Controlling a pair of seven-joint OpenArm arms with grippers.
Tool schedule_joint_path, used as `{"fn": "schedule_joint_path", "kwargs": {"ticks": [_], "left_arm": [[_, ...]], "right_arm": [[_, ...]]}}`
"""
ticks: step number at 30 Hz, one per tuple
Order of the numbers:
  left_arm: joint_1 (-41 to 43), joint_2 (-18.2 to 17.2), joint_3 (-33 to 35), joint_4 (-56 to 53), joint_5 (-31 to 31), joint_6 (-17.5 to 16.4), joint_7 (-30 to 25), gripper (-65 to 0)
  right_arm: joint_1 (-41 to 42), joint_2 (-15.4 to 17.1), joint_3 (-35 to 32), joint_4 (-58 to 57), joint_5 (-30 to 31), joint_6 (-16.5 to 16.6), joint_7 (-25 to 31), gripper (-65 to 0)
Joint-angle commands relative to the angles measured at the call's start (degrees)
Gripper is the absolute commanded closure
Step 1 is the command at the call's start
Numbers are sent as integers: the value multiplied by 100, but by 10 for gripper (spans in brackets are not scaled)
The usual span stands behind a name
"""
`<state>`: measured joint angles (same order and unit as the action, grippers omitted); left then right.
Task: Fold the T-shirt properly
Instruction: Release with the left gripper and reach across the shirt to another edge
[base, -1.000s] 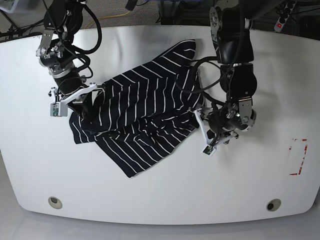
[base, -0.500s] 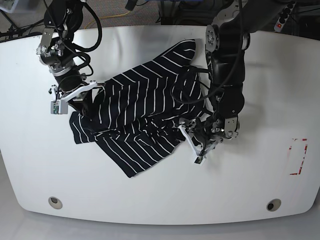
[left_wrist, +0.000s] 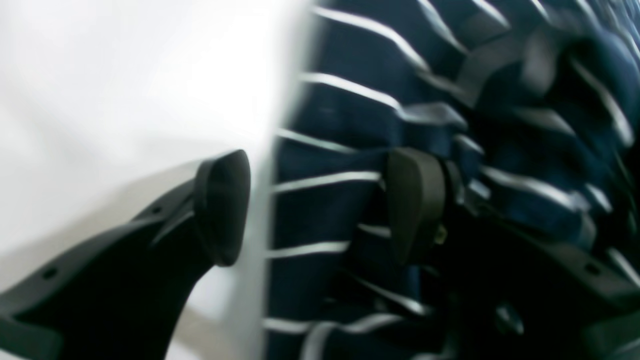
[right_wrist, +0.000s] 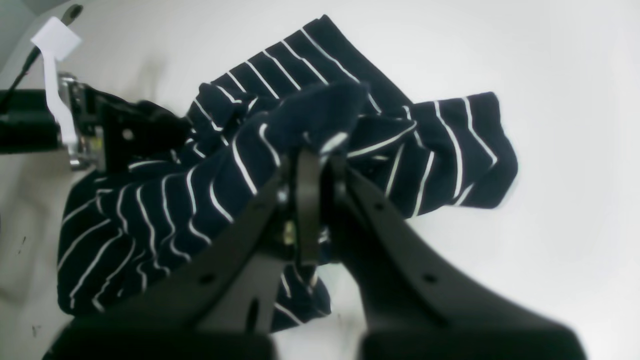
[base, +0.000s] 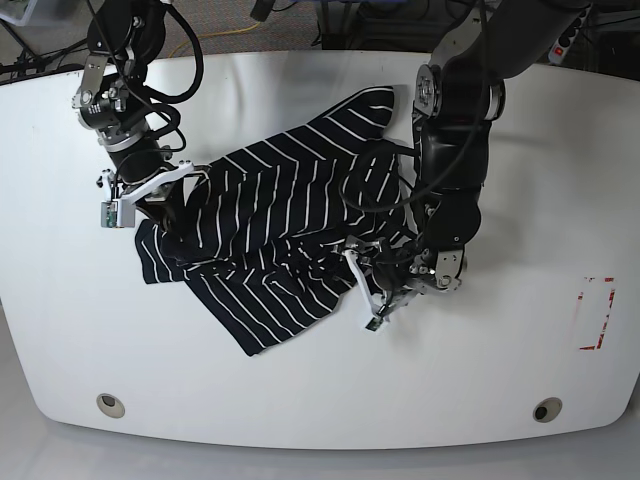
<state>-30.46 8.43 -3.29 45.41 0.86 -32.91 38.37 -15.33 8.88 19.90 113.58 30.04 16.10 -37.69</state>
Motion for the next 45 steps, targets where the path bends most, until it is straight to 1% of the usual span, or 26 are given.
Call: {"fn": "schedule_joint_path", "kwargs": {"ticks": [1, 3, 6, 7, 8, 9, 11, 12, 13, 15, 16, 18, 20, 23, 24, 26, 28, 34, 39, 43, 44, 45], "left_arm": [[-53, 57, 70, 17, 24, -257, 343, -396], [-44, 57, 61, 17, 24, -380, 334, -392], [52, 57, 61, 17, 15, -371, 308, -382], [61, 57, 61, 17, 24, -371, 299, -347], [61, 57, 61, 17, 24, -371, 299, -293], [61, 57, 61, 17, 24, -371, 299, -254], [61, 57, 52, 17, 24, -371, 290, -83], [61, 57, 52, 17, 24, -371, 290, -24], [61, 57, 52, 26, 24, -371, 290, 0], [70, 57, 52, 237, 24, -371, 343, -4], [131, 57, 43, 457, 32, -371, 343, -17], [395, 57, 43, 879, 59, -336, 352, -4], [641, 57, 43, 1433, 68, -160, 484, 0], [1002, -73, 43, 2312, 32, 130, 959, 0], [1090, -91, 43, 2505, 24, 156, 1038, 0], [1406, -135, -10, 3068, 41, 183, 1196, 0], [1688, -267, -185, 3613, 59, 192, 1354, 0], [2575, -610, -695, 5143, 32, 148, 2075, -3], [3481, -961, -757, 6268, 32, 148, 2163, -4], [4167, -1076, -739, 6734, 24, 148, 2163, -7], [4290, -1102, -739, 6795, 24, 148, 2172, -14], [4395, -1111, -739, 6822, 24, 148, 2172, -40]], "right_arm": [[61, 57, 28, 119, 68, 39, 152, 0], [61, 57, 28, 119, 68, 39, 152, 0], [61, 57, 28, 119, 68, 39, 152, 0], [61, 57, 28, 119, 68, 39, 152, 0], [61, 57, 28, 119, 68, 39, 152, 0], [61, 57, 28, 119, 68, 39, 152, 0], [61, 57, 28, 110, 68, 39, 152, 0], [70, 57, 28, 110, 68, 39, 152, 0], [70, 57, 28, 110, 68, 39, 152, 0], [78, 57, 28, 110, 68, 39, 152, 0], [78, 57, 28, 110, 68, 39, 152, 0], [78, 57, 28, 110, 68, 39, 152, 0], [78, 57, 28, 110, 68, 39, 152, 0], [78, 57, 28, 110, 68, 39, 152, 0], [78, 57, 28, 101, 68, 39, 152, 0], [78, 65, 28, 49, 68, 39, 152, 0], [87, 65, 28, 5, 68, 39, 152, 0], [87, 57, -16, 5, 77, 39, 152, 0], [87, 48, -25, 5, 77, 39, 152, 0], [87, 48, -34, -4, 77, 39, 152, 0], [96, 48, -34, -4, 77, 39, 152, 0], [131, 48, -34, -4, 77, 39, 152, 0]]}}
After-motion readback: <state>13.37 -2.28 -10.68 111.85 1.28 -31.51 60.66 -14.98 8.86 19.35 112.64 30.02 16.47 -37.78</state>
